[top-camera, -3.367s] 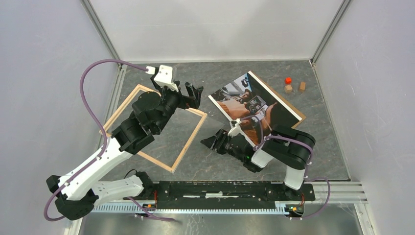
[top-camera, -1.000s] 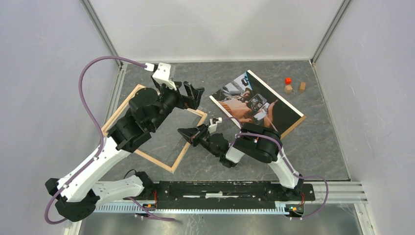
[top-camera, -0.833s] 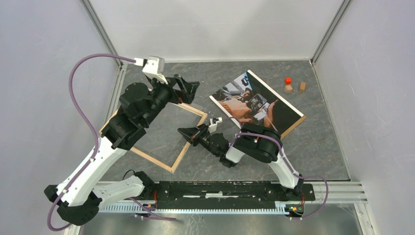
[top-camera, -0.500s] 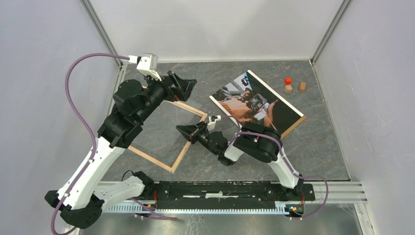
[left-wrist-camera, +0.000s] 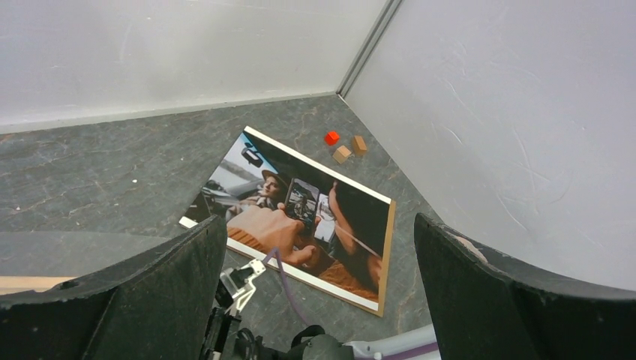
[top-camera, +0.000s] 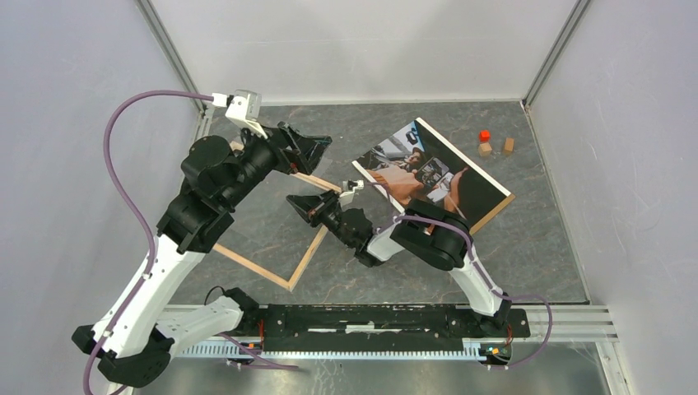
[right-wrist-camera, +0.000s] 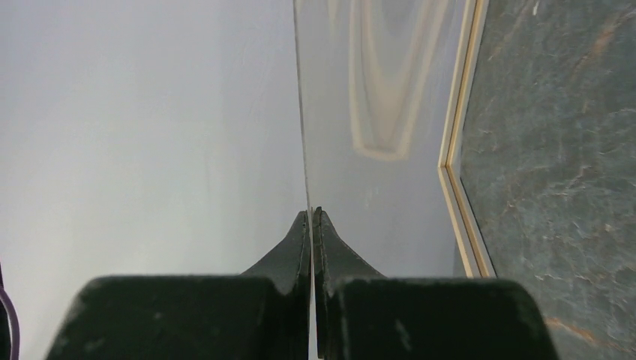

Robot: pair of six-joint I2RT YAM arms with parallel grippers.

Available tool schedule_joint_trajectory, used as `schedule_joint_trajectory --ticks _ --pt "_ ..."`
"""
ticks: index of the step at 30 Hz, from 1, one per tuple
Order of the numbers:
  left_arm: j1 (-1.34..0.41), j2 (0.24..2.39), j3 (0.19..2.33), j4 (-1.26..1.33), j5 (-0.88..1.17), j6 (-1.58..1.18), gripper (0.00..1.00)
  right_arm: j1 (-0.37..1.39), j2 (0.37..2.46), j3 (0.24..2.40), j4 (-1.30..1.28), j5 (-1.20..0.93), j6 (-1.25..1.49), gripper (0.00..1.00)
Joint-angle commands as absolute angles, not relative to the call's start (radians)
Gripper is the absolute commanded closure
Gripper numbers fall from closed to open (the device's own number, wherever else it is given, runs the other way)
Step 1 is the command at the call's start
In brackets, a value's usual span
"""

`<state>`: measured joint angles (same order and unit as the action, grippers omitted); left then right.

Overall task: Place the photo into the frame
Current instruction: Place the photo frame item in the photo frame.

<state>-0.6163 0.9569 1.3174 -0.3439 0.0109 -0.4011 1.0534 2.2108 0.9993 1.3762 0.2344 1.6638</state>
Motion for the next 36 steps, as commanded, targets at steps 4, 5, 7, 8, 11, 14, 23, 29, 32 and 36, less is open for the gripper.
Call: schedule_joint_trajectory --ticks 4,5,7,8,11,14,23,29,32,36 --pt "-0.613 0.948 1.347 -0.334 0.020 -0.420 0.00 1.090 2.261 1.035 1.386 0.267 1.660 1.00" --pt "-0.614 0.948 1.347 -0.333 0.020 -0.421 0.00 1.093 2.261 1.029 1.380 0.267 1.660 1.00" --pt "-0.614 0.950 1.345 -0.333 0.021 -0.421 0.00 1.099 2.261 1.015 1.372 0.259 1.659 1.00" --pt "-0.612 0.952 1.345 -0.332 0.019 -0.420 0.00 1.102 2.262 1.004 1.372 0.259 1.662 1.00" --pt "-0.613 0.956 1.342 -0.332 0.014 -0.419 0.00 1.107 2.261 0.954 1.387 0.268 1.663 1.00" --pt "-0.609 0.962 1.342 -0.333 0.020 -0.422 0.00 1.108 2.264 0.909 1.423 0.283 1.671 1.00" --pt "-0.595 0.971 1.333 -0.323 0.036 -0.436 0.00 1.104 2.244 0.853 1.433 0.324 1.634 1.00" --pt "-0.592 0.974 1.329 -0.319 0.042 -0.440 0.00 1.094 2.247 0.862 1.410 0.344 1.601 1.00" --pt "-0.590 0.977 1.328 -0.319 0.045 -0.442 0.00 1.092 2.241 0.867 1.395 0.344 1.598 1.00" --pt "-0.586 0.976 1.327 -0.316 0.052 -0.446 0.00 1.092 2.237 0.865 1.375 0.343 1.596 1.00"
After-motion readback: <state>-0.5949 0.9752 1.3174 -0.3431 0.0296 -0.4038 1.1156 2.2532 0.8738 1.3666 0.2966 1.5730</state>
